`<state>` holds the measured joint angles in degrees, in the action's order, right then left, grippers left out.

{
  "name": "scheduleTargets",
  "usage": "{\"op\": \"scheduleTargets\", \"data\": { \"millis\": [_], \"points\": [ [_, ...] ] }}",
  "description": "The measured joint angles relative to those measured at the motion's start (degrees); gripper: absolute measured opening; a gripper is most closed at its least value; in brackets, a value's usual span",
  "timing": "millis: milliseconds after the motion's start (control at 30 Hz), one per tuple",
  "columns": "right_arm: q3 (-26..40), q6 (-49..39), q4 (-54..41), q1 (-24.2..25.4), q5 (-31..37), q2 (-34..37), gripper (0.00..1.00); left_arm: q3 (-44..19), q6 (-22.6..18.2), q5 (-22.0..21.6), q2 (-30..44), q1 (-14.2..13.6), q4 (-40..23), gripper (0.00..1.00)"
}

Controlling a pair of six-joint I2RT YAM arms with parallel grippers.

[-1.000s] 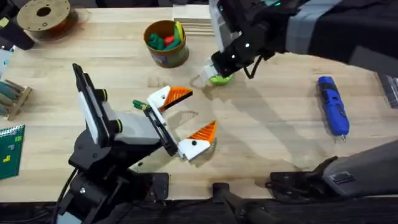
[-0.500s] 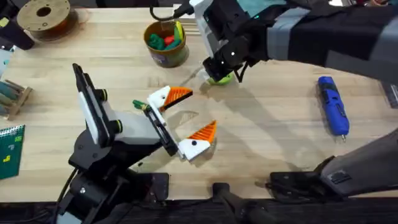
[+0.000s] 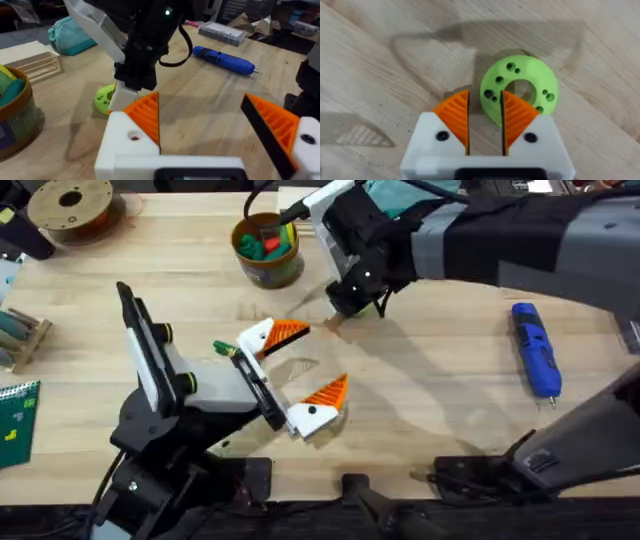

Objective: Pick up the gripper from the table and insert it into the empty holder that is missing its gripper. Then pick up a screw, insert it into the mounting hole, and use the screwdriver to tighten it. Finally, clean up the table by picking up the vegetable and placing it into the bucket.

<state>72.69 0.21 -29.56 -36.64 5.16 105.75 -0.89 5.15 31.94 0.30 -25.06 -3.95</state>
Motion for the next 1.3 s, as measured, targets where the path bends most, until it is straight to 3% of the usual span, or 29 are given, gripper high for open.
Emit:
{"op": "scheduleTargets", "data": {
  "millis": [533, 1000, 1200, 1300],
  "points": [
    [0.0, 0.0, 1.4, 0.0, 0.0, 0.0, 0.162, 0.0, 0.0, 0.0, 0.0, 0.0, 0.0, 0.987],
    [0.0, 0.0, 1.3, 0.0, 0.1, 0.6, 0.144, 0.0, 0.0, 0.0, 0.0, 0.0, 0.0, 0.987],
    [0.4, 0.0, 1.2, 0.0, 0.9, 0.8, 0.015, 0.0, 0.0, 0.0, 0.0, 0.0, 0.0, 0.987],
    [0.4, 0.0, 1.2, 0.1, 0.9, 0.7, 0.010, 0.0, 0.0, 0.0, 0.0, 0.0, 0.0, 0.987]
  ]
}}
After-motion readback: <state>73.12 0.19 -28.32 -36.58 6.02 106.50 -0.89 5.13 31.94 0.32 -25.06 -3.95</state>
